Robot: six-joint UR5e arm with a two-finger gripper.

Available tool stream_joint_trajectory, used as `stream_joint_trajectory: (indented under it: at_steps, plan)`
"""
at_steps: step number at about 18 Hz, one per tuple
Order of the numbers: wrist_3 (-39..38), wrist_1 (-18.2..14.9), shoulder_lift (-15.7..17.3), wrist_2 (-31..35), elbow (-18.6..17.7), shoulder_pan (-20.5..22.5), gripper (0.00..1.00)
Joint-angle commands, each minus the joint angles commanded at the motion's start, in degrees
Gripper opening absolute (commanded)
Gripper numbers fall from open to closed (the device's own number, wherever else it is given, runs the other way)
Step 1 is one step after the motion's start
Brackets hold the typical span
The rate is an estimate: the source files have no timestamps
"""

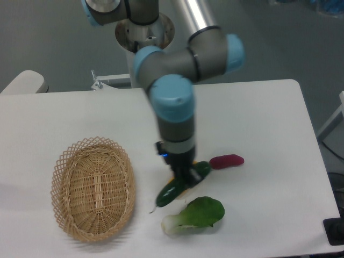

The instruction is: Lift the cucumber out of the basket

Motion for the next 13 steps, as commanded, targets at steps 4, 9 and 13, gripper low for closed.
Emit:
stream_joint_trajectory:
  at_steps: [4, 9, 13]
  plan:
    - [5.0, 0.0, -0.4, -1.4, 0.5, 3.3, 0.17]
    - [6.0, 0.0, -0.7, -2.3, 0.6, 4.5, 0.17]
    - [5.9, 0.0, -0.7, -2.2, 0.5, 4.5, 0.17]
